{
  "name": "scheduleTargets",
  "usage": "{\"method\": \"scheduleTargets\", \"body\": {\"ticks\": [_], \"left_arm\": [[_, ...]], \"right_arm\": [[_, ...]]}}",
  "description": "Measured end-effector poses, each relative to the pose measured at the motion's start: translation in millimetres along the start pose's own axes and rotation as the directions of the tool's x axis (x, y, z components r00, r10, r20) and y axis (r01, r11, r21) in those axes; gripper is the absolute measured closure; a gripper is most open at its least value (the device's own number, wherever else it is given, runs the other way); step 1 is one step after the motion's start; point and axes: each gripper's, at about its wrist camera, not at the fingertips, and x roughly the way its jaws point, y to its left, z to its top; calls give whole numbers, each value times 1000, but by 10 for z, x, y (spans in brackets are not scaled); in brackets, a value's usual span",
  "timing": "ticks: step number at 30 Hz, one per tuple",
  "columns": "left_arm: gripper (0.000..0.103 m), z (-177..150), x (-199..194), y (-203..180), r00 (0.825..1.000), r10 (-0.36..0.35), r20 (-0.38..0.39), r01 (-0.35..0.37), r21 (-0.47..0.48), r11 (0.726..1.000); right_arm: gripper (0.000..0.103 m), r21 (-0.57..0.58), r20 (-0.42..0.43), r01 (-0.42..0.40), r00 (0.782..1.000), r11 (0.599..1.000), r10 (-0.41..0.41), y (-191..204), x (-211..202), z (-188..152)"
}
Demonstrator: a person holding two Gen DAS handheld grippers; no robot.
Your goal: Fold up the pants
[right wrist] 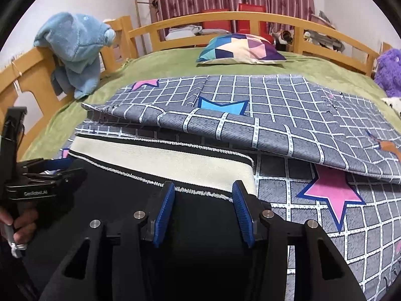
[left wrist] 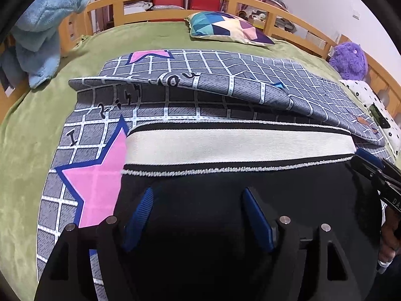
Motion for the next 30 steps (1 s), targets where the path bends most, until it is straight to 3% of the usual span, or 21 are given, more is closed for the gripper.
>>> {"method": "scheduleTargets", "body": {"ticks": [4, 7, 10, 15, 19, 21, 24, 26, 28, 29, 30], "left_arm": [[30, -53, -52, 39, 1000, -2, -13, 2, -24, 1000], [30, -111, -103, 69, 1000, -9, -21, 9, -31, 999], [30, -186, -192, 72, 999, -10, -32, 9, -21, 1000], [30, -395, -426, 27, 999, 36, -11, -36, 35, 999], [30, -536, -638, 32, 996, 81, 23, -82, 56, 995], [30, -574, -689, 100, 998, 66, 15, -67, 31, 997], [30, -615, -704, 234, 999, 36, -7, -36, -28, 999], [30, -635, -705, 310, 1000, 24, -16, -24, -62, 998], [30, -636, -712, 358, 1000, 21, -18, -22, -83, 996], [30, -638, -716, 370, 1000, 19, -15, -20, -88, 996], [30, -643, -733, 381, 1000, 12, -8, -13, -96, 995]], "right_arm": [[55, 41, 8, 1, 1000, 999, -1, -81, -115, -52], [55, 53, -10, 46, 999, 998, -46, -134, -163, -85], [55, 105, -33, 16, 999, 994, -12, -239, -192, -143], [56, 109, -8, 36, 999, 993, -35, -262, -413, -250], [56, 134, 8, -14, 1000, 991, 13, -253, -478, -274], [56, 112, -17, -35, 999, 993, 38, -179, -393, -273], [56, 49, -87, 49, 995, 998, -45, -65, -167, -304], [57, 74, -87, 32, 996, 997, -26, -92, -139, -310], [65, 116, -99, -15, 995, 993, 26, -199, -166, -291], [83, 152, -96, -45, 994, 987, 60, -278, -197, -293], [91, 222, -68, -105, 990, 969, 123, -395, -262, -304]]}}
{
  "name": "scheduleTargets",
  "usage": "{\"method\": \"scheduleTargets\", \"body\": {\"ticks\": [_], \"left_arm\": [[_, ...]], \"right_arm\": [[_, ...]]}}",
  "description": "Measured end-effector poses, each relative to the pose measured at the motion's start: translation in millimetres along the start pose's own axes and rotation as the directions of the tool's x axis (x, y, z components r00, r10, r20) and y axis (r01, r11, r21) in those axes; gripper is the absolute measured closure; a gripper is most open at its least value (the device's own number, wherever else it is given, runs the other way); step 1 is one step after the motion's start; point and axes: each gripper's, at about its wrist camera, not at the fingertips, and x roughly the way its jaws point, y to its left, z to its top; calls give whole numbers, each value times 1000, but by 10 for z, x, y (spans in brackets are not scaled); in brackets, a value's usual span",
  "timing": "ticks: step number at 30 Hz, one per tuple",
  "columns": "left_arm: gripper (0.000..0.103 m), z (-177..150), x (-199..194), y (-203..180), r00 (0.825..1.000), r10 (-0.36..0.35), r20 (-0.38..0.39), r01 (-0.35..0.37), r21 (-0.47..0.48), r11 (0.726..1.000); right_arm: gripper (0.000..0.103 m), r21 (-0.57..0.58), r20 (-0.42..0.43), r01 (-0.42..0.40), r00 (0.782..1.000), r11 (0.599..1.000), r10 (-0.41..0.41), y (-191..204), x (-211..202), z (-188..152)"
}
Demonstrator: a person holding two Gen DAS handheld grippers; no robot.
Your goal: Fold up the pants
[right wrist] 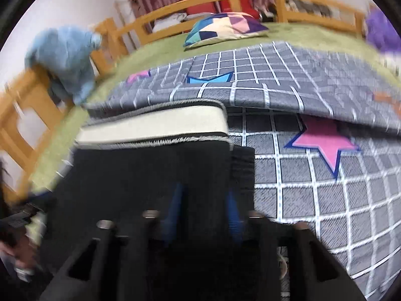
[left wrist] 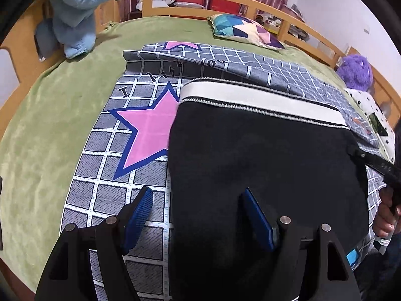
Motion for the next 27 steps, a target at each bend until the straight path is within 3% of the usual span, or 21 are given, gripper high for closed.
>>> {"method": "scheduleTargets", "body": {"ticks": [2, 4, 7, 11, 14, 16, 18, 21, 23, 27], "left_arm": [[30, 1, -24, -11, 1000, -11, 8, 11, -6, 1000], [30, 20, -69, -42, 999, -34, 26, 35, -9, 999], [30, 56, -182, -103, 995, -76, 67, 77, -10, 997], [30, 67, -259, -186, 989, -108, 98, 108, 12, 994], [30, 41, -216, -237, 992, -94, 86, 91, 31, 995], [30, 32, -176, -256, 994, -83, 71, 81, 35, 996], [30, 19, -204, -247, 994, -81, 73, 79, 31, 996], [30, -47, -301, -235, 990, -118, 79, 116, 36, 993], [30, -167, -332, -275, 990, -122, 66, 118, 60, 991], [30, -452, -230, -323, 998, -63, -5, 63, 99, 993]], "right_arm": [[93, 51, 14, -73, 997, 996, 72, -82, -59, 1], [94, 66, 41, -95, 995, 993, 93, -79, -110, -7], [94, 88, 129, -179, 978, 980, 167, -52, -350, 24], [95, 54, 200, -124, 973, 991, 111, -50, -533, 96], [92, 125, 94, -52, 995, 991, 41, -284, -268, 81], [81, 153, 5, -17, 1000, 988, 17, -391, -37, 36], [74, 153, 32, 3, 999, 988, -8, -391, -122, 7], [75, 118, 104, 38, 993, 992, -51, -277, -436, -20], [75, 48, 155, 29, 987, 998, -36, -83, -688, -132], [75, -60, 130, 16, 992, 998, -8, 240, -766, -483]]}}
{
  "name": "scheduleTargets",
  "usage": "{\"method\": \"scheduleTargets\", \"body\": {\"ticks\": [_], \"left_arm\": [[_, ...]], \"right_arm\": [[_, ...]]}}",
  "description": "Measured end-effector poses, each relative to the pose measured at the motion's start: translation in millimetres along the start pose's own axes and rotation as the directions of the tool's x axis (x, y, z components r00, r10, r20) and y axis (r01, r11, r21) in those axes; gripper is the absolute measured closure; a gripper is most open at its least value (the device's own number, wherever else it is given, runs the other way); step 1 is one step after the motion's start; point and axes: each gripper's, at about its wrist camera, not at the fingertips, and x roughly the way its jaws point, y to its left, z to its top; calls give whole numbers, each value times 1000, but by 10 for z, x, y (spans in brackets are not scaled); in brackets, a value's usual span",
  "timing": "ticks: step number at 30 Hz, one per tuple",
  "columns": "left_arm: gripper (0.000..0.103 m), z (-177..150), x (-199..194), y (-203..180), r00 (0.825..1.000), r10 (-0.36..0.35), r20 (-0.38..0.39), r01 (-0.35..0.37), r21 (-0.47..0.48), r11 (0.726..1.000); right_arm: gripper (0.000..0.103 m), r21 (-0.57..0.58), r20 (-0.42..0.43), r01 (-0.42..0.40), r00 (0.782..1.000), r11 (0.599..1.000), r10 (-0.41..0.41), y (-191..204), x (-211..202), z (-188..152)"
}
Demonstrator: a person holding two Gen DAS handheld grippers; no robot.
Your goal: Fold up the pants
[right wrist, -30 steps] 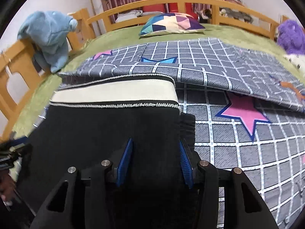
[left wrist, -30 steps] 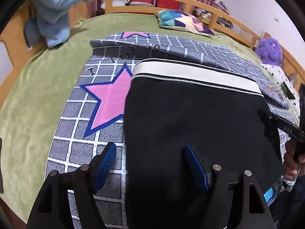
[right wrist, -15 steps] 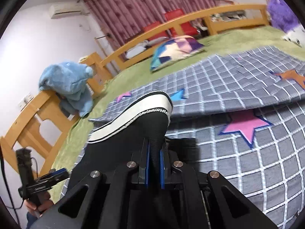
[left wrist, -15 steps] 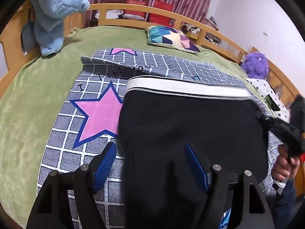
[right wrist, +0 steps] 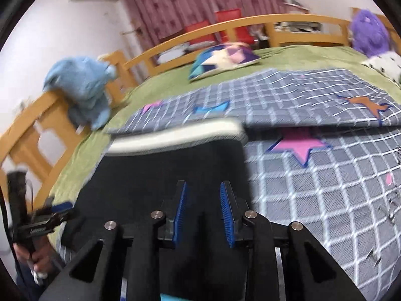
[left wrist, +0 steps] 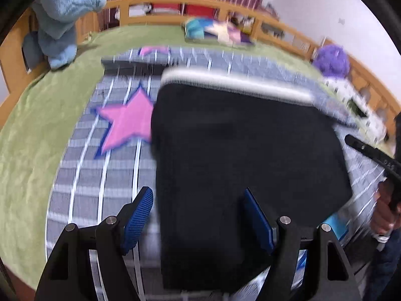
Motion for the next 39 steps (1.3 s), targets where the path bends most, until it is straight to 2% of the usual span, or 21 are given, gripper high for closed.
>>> {"method": "scheduleTargets", "body": {"ticks": [1, 3, 6, 9, 10, 13, 15, 17, 18, 19, 20, 22, 23, 24, 25, 27, 29, 31, 33, 37, 39], "left_arm": [[30, -91, 49, 8, 1000, 4, -23, -4, 0, 1000], [29, -165, -21, 81, 1000, -1, -4, 1, -22, 1000], [30, -239, -363, 328, 996, 23, 84, -16, -90, 996], [30, -437, -490, 443, 996, 19, 84, -10, -107, 994], [30, -544, -494, 423, 997, 11, 74, -4, -94, 996], [30, -741, -457, 219, 996, 56, 63, -57, 5, 998], [30, -785, -376, 47, 997, 59, 44, -61, 55, 997], [30, -785, -304, -88, 996, 73, 59, -77, 72, 994], [30, -788, -288, -128, 994, 85, 72, -90, 77, 993], [30, -753, -228, -185, 987, 136, 86, -143, 77, 987], [33, -716, -187, -209, 980, 179, 91, -186, 72, 980], [56, -646, -104, -230, 971, 217, 104, -224, 60, 973], [80, -624, -63, -220, 971, 221, 90, -228, 67, 971], [85, -608, -51, -175, 963, 256, 83, -263, 79, 962], [86, -616, -89, -109, 963, 252, 95, -260, 84, 962], [87, -637, -218, 168, 983, 148, 104, -151, 21, 988], [87, -665, -217, 292, 995, 74, 70, -72, -41, 997], [82, -713, -250, 201, 993, 92, 69, -94, 26, 995], [76, -781, -353, 151, 992, 100, 80, -104, 49, 993], [76, -904, -668, 260, 992, 33, 125, -32, -6, 999], [76, -847, -755, 306, 986, 7, 164, -4, -19, 1000]], "right_arm": [[75, -24, -33, 17, 999, 1000, -17, 74, 64, -68], [75, -100, -143, 93, 984, 991, -106, 212, 292, -219], [73, -135, -115, 116, 985, 984, -132, 298, 209, -246], [65, -15, -114, 76, 990, 997, -77, 145, 110, -240], [65, 23, -124, 73, 990, 997, -70, 91, 113, -226], [65, 71, -136, 59, 990, 996, -49, 11, 114, -189], [65, 80, -137, 66, 989, 995, -54, 11, 101, -180], [64, 83, -144, 77, 987, 994, -64, 29, 97, -194], [63, 82, -148, 83, 987, 993, -70, 35, 90, -210], [63, 80, -151, 89, 986, 993, -76, 29, 116, -207], [63, 74, -152, 98, 985, 992, -86, 46, 125, -210], [62, 55, -154, 113, 983, 992, -103, 53, 152, -222], [62, 45, -155, 119, 982, 992, -111, 58, 165, -228], [62, 35, -157, 125, 981, 992, -118, 67, 174, -232], [62, 22, -156, 131, 980, 991, -126, 77, 173, -241], [62, 1, -159, 135, 978, 991, -133, 79, 157, -274], [62, -8, -165, 126, 978, 992, -125, 76, 149, -293], [62, -61, -162, 133, 977, 989, -141, 126, 139, -339], [62, -96, -162, 148, 973, 984, -162, 148, 146, -356], [62, -47, -173, 129, 976, 991, -135, 45, 75, -332], [62, -29, -173, 136, 975, 990, -139, 0, 60, -320]]}}
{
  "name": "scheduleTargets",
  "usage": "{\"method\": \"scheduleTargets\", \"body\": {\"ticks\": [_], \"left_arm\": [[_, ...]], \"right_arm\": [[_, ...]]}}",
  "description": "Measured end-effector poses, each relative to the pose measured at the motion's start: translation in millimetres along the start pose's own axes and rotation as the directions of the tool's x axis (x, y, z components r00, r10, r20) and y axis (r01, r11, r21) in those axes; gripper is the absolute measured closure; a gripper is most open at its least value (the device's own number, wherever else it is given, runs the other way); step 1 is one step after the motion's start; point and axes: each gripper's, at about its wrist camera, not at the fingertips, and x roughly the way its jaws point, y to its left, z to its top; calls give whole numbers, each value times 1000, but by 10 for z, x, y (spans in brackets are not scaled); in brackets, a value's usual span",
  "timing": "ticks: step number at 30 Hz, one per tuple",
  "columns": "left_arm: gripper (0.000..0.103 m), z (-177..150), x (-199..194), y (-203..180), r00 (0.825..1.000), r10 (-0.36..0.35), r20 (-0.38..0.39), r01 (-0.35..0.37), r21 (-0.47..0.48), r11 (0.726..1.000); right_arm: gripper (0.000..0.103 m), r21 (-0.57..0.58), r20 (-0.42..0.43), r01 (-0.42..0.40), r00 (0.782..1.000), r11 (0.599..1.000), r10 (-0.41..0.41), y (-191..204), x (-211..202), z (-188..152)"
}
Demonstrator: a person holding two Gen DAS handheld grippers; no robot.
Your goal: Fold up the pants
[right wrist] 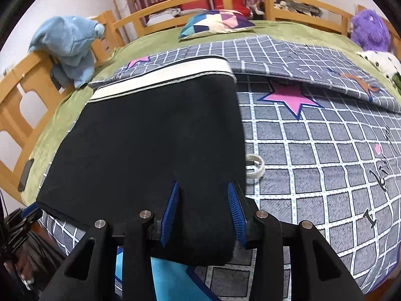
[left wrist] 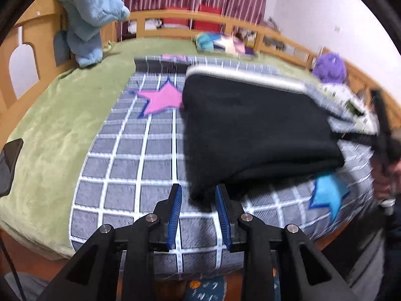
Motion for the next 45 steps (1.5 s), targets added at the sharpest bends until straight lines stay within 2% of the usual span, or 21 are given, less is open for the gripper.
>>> {"method": "scheduleTargets", "body": {"ticks": [2, 6, 7, 9, 14, 17, 20, 22, 23, 25, 26, 27, 29, 31, 33, 34, 36, 39, 42, 43, 45], "left_arm": [[76, 110, -25, -6, 999, -28, 26, 29, -13, 999], [77, 256, 217, -110, 994, -109, 6, 109, -22, 994], [77, 227, 363, -139, 995, -92, -36, 92, -9, 996], [83, 119, 581, -166, 995, 1, -104, 2, 28, 1000], [83, 280, 293, -232, 1000, -21, -17, 22, 51, 998], [83, 433, 263, -320, 999, -47, 1, 47, 69, 996], [83, 492, 400, -470, 997, -74, -19, 76, 84, 994], [83, 405, 608, -590, 990, -88, -108, 100, 116, 988], [83, 344, 695, -627, 986, -66, -152, 86, 131, 988], [83, 328, 683, -673, 988, -51, -146, 76, 169, 983], [83, 369, 652, -673, 988, -67, -138, 90, 170, 981], [83, 472, 584, -647, 986, -116, -118, 133, 146, 980], [83, 639, 548, -612, 985, -136, -105, 148, 117, 982], [83, 898, 599, -612, 991, -105, -81, 115, 123, 986], [81, 1129, 675, -602, 995, -83, -55, 89, 122, 988], [77, 1302, 734, -599, 995, -92, -33, 95, 100, 990], [52, 1490, 838, -605, 995, -100, -1, 100, 69, 993], [50, 1710, 1156, -636, 997, -59, 57, 54, 89, 995], [49, 1711, 1735, -552, 998, 57, -28, -53, 110, 993], [47, 1640, 1968, -468, 993, 69, -94, -60, 88, 994], [45, 1595, 2038, -347, 994, 14, -108, -13, 17, 1000]], "right_arm": [[62, 13, 0, 11, 1000, 1000, -11, -20, 13, 11], [62, 12, -8, 26, 1000, 1000, -26, 9, 50, 25], [62, 10, -8, 29, 1000, 1000, -29, 16, 46, 22], [62, 11, -11, 33, 999, 999, -33, 20, 46, 11], [60, 1, -25, 48, 999, 999, -48, 4, 36, -44], [60, -1, 41, 44, 998, 999, -44, 19, -120, -43], [59, -74, 101, -36, 994, 997, 44, 203, -212, -83], [59, -128, 40, -55, 997, 990, 61, 367, -85, -176], [59, -150, -1, -41, 999, 988, 41, 424, 2, -247], [59, -197, -47, 21, 998, 980, -30, 495, 125, -375], [59, -207, -50, 23, 998, 978, -34, 507, 104, -373], [59, -204, -50, 15, 998, 979, -25, 506, 71, -344], [59, -165, -27, -62, 998, 984, 59, 436, -62, -205], [59, -133, 58, -93, 993, 987, 102, 377, -175, 28], [58, -154, 100, -71, 991, 985, 88, 400, -153, 257], [56, -168, 112, -60, 990, 984, 80, 422, -114, 365], [53, -195, 148, -22, 988, 981, 51, 468, 38, 649], [53, -197, 184, 18, 983, 980, 19, 488, 326, 1015], [53, -163, 136, 58, 990, 985, -35, 364, 811, 1180], [54, -150, 115, 77, 992, 986, -60, 296, 986, 1156], [53, -138, 112, 49, 993, 989, -34, 213, 1004, 1162]]}}
